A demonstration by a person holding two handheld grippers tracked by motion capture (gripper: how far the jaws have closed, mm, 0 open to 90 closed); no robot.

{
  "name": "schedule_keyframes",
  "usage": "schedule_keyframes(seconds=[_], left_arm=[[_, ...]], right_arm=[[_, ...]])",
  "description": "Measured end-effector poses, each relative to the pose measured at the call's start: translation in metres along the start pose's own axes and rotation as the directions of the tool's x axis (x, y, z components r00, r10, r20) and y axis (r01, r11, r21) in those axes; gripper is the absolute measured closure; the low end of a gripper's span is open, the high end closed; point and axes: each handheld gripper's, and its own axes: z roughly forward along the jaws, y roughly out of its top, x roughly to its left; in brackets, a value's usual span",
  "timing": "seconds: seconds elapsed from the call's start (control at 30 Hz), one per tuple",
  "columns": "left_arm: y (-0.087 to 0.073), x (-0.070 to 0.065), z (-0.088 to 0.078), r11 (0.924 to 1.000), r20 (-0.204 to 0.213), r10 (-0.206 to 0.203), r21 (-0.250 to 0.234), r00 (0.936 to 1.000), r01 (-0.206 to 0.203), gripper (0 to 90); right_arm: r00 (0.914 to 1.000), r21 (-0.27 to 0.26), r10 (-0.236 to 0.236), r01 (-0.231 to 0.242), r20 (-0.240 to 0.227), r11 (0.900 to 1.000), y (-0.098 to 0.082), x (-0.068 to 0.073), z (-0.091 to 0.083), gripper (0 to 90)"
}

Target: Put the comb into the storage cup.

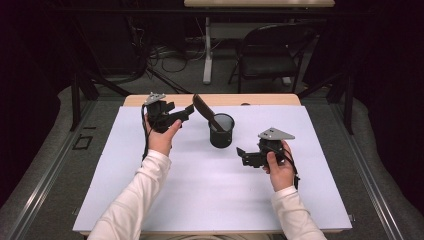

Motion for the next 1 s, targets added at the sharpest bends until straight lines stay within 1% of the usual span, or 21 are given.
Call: schedule_keyframes(seconds=[0.1, 0.27, 0.4, 0.5, 0.57, 0.63, 0.67, 0.73, 0.87, 0.93, 0.97, 1.0], left_arm=[[0.0, 0.0, -0.004, 0.9999, 0.013, 0.014, -0.002, 0.9998, -0.014, 15.8], [0.001, -0.001, -0.009, 0.9999, 0.046, 0.012, 0.004, 0.9989, -0.012, 15.7], [0.001, -0.004, -0.013, 0.9994, 0.052, 0.033, 0.01, 0.9981, -0.034, 15.8], [0.001, -0.006, -0.016, 0.999, 0.057, 0.038, 0.02, 0.9976, -0.039, 15.7], [0.001, -0.008, -0.018, 0.9986, 0.069, 0.046, 0.022, 0.9966, -0.048, 15.7], [0.001, -0.011, -0.021, 0.9972, 0.084, 0.068, 0.025, 0.9942, -0.07, 15.7], [0.001, -0.013, -0.023, 0.9957, 0.09, 0.087, 0.025, 0.9922, -0.089, 15.7], [0.002, -0.015, -0.026, 0.9943, 0.109, 0.102, 0.019, 0.9888, -0.105, 15.7], [0.003, -0.019, -0.033, 0.9899, 0.137, 0.135, 0.024, 0.9813, -0.14, 15.7], [0.002, -0.02, -0.037, 0.9852, 0.153, 0.161, 0.034, 0.9751, -0.168, 15.7], [0.002, -0.02, -0.038, 0.9839, 0.156, 0.167, 0.037, 0.9736, -0.175, 15.7], [0.001, -0.02, -0.04, 0.9813, 0.162, 0.18, 0.039, 0.9703, -0.188, 15.7]], right_arm=[[1.0, 0.001, 0.001, -0.001, 0.001, 1.0, 0.0, 0.0, 0.0, 0.1], [1.0, 0.0, 0.0, 0.0, 0.002, 1.0, 0.0, 0.0, 0.0, 0.1], [1.0, 0.001, -0.001, 0.001, 0.002, 1.0, 0.0, 0.0, -0.001, 0.1], [1.0, 0.0, -0.001, 0.001, 0.002, 1.0, 0.001, 0.0, -0.001, 0.1], [1.0, 0.0, -0.002, 0.002, 0.002, 1.0, 0.001, 0.0, -0.001, 0.2], [1.0, -0.004, -0.003, 0.003, 0.002, 1.0, 0.001, 0.001, -0.001, 0.2], [1.0, -0.004, -0.004, 0.004, 0.003, 1.0, 0.001, 0.001, -0.001, 0.3], [1.0, -0.007, -0.002, 0.003, 0.004, 1.0, 0.001, 0.001, -0.002, 0.2], [1.0, -0.011, -0.004, 0.004, 0.003, 1.0, 0.002, 0.001, -0.002, 0.3], [1.0, -0.01, -0.005, 0.005, 0.003, 1.0, 0.002, 0.001, -0.003, 0.3], [1.0, -0.01, -0.007, 0.008, 0.001, 1.0, 0.003, 0.002, -0.003, 0.3], [1.0, -0.011, -0.008, 0.008, 0.001, 1.0, 0.003, 0.002, -0.003, 0.3]])
